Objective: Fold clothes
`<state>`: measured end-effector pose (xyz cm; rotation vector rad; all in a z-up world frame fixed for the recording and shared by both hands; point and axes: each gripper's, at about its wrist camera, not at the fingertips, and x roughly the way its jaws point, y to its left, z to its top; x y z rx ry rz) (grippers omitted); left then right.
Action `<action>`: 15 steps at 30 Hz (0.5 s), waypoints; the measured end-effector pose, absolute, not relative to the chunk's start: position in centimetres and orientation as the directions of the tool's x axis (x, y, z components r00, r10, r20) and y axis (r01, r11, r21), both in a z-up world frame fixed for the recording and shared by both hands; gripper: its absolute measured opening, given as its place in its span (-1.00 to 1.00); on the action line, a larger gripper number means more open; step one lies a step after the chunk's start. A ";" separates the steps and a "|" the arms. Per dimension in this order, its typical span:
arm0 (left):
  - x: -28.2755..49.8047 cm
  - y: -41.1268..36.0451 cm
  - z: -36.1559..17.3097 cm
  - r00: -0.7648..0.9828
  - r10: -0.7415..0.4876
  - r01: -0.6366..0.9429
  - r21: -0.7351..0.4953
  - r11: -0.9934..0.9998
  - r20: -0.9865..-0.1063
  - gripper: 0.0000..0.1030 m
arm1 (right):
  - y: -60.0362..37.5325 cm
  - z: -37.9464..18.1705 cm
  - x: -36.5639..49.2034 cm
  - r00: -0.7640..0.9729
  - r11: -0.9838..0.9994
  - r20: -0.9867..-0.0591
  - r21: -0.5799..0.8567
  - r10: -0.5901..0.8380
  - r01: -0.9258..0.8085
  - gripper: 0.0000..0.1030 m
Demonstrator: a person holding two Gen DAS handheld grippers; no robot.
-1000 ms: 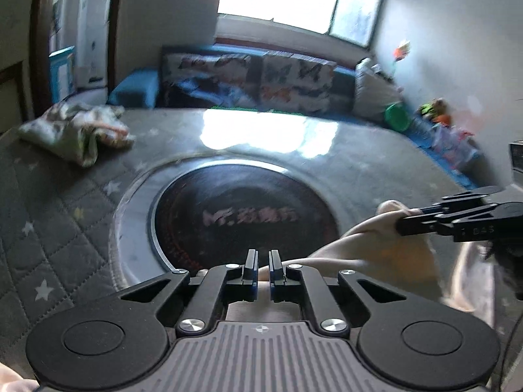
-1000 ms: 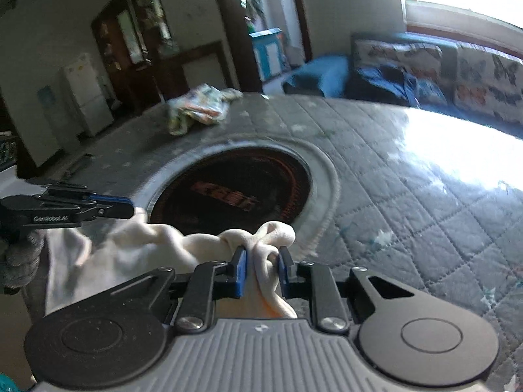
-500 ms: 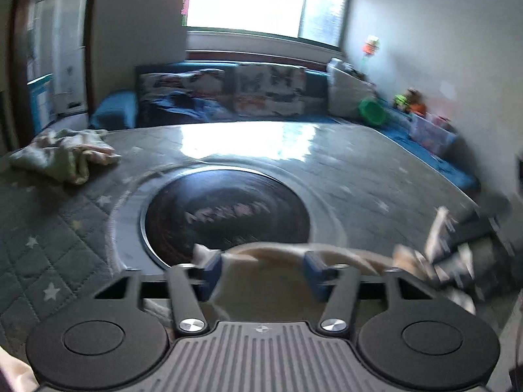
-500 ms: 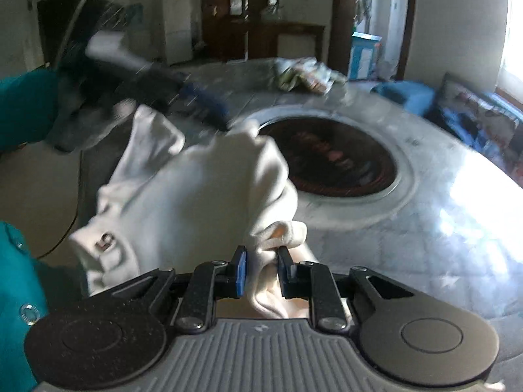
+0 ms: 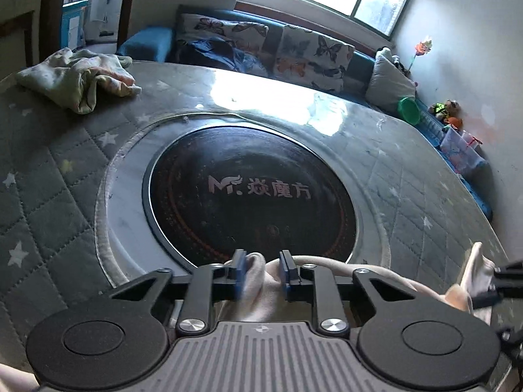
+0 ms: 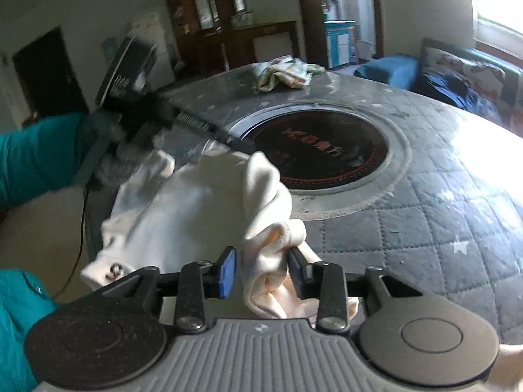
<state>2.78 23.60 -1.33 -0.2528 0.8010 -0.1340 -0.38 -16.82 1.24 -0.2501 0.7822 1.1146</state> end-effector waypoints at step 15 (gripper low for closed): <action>-8.7 20.2 3.9 0.747 -0.391 0.373 -0.147 0.916 -0.538 -0.89 | -18.4 3.6 -1.2 0.243 0.417 -0.575 0.190 0.781 -0.889 -0.70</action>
